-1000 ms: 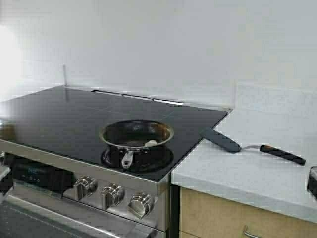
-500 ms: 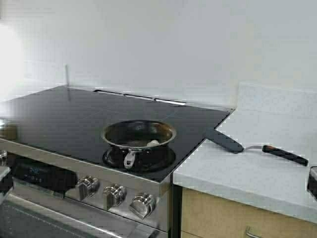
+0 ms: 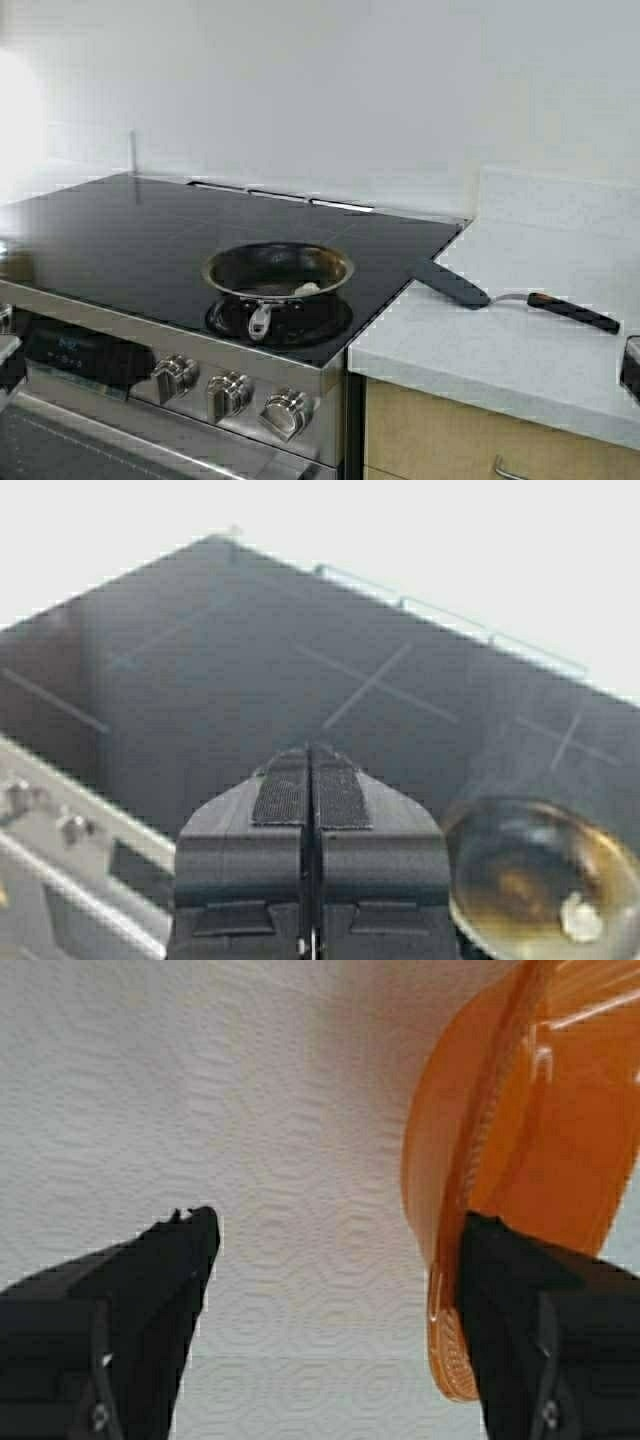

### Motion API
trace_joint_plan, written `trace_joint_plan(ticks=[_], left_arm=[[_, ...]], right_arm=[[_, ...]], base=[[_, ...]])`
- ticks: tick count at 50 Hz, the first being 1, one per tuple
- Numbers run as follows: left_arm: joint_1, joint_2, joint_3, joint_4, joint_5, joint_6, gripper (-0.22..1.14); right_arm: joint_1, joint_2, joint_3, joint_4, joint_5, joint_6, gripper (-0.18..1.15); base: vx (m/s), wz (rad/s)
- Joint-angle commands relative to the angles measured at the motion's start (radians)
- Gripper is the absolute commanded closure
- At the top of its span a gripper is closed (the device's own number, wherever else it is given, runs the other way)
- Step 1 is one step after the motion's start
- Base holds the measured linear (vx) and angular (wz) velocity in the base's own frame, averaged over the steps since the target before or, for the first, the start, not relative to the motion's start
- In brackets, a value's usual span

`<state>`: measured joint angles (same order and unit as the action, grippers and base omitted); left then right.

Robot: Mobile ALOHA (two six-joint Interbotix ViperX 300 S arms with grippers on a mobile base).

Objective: Add oil to the pan and cook the shrimp and serve it

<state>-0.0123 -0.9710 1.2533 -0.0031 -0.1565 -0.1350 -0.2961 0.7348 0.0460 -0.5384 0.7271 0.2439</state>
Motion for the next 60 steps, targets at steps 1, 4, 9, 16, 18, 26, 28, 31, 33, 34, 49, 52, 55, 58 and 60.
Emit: trace_joint_plan(ticks=[1, 4, 9, 16, 18, 26, 28, 31, 33, 34, 49, 52, 55, 58, 60], left_arm=[[0.002, 0.009, -0.009, 0.002, -0.005, 0.002, 0.89], [0.0, 0.009, -0.009, 0.002, -0.005, 0.002, 0.89], [0.002, 0.009, -0.009, 0.002, -0.005, 0.0, 0.89], [0.0, 0.009, -0.011, 0.002, -0.005, 0.0, 0.89], [0.0, 0.011, -0.011, 0.002, -0.005, 0.0, 0.89], [0.0, 0.009, -0.011, 0.002, -0.005, 0.0, 0.89], [0.002, 0.009, -0.011, 0.002, -0.005, 0.0, 0.89], [0.002, 0.009, -0.011, 0.002, -0.005, -0.002, 0.89], [0.0, 0.011, -0.011, 0.002, -0.005, 0.0, 0.89], [0.0, 0.011, -0.012, 0.002, -0.005, 0.0, 0.89], [0.002, 0.011, -0.012, 0.002, -0.005, -0.002, 0.89], [0.0, 0.011, -0.014, 0.002, -0.005, -0.002, 0.89], [0.002, 0.011, -0.014, 0.002, -0.005, -0.003, 0.89], [0.002, 0.011, -0.014, 0.002, -0.005, -0.003, 0.89], [0.0, 0.009, -0.014, 0.002, -0.005, -0.005, 0.89]], right_arm=[[-0.002, -0.032, -0.023, 0.006, 0.005, -0.002, 0.01], [-0.003, -0.038, -0.023, -0.014, 0.014, 0.002, 0.01], [-0.002, -0.044, -0.025, -0.078, 0.044, 0.002, 0.01], [0.026, -0.037, -0.018, -0.186, 0.075, -0.003, 0.01], [0.034, -0.034, -0.02, -0.193, 0.084, 0.0, 0.01], [0.049, -0.048, -0.038, -0.305, 0.173, 0.095, 0.01], [0.055, -0.046, -0.038, -0.354, 0.19, 0.117, 0.01], [0.058, -0.051, -0.028, -0.414, 0.201, 0.135, 0.01], [0.06, -0.054, -0.021, -0.426, 0.202, 0.141, 0.01], [0.06, -0.057, -0.018, -0.425, 0.202, 0.144, 0.01], [0.081, -0.169, -0.02, -0.314, 0.137, 0.123, 0.01], [0.091, -0.201, -0.025, -0.276, 0.118, 0.107, 0.01], [0.098, -0.225, -0.032, -0.239, 0.11, 0.077, 0.01], [0.104, -0.239, -0.048, -0.21, 0.112, 0.048, 0.01], [0.106, -0.249, -0.057, -0.19, 0.112, 0.035, 0.01]], base=[[0.0, 0.0], [0.0, 0.0], [0.0, 0.0], [0.0, 0.0], [0.0, 0.0], [0.0, 0.0], [0.0, 0.0], [0.0, 0.0], [0.0, 0.0], [0.0, 0.0], [0.0, 0.0], [0.0, 0.0], [0.0, 0.0], [0.0, 0.0], [0.0, 0.0]])
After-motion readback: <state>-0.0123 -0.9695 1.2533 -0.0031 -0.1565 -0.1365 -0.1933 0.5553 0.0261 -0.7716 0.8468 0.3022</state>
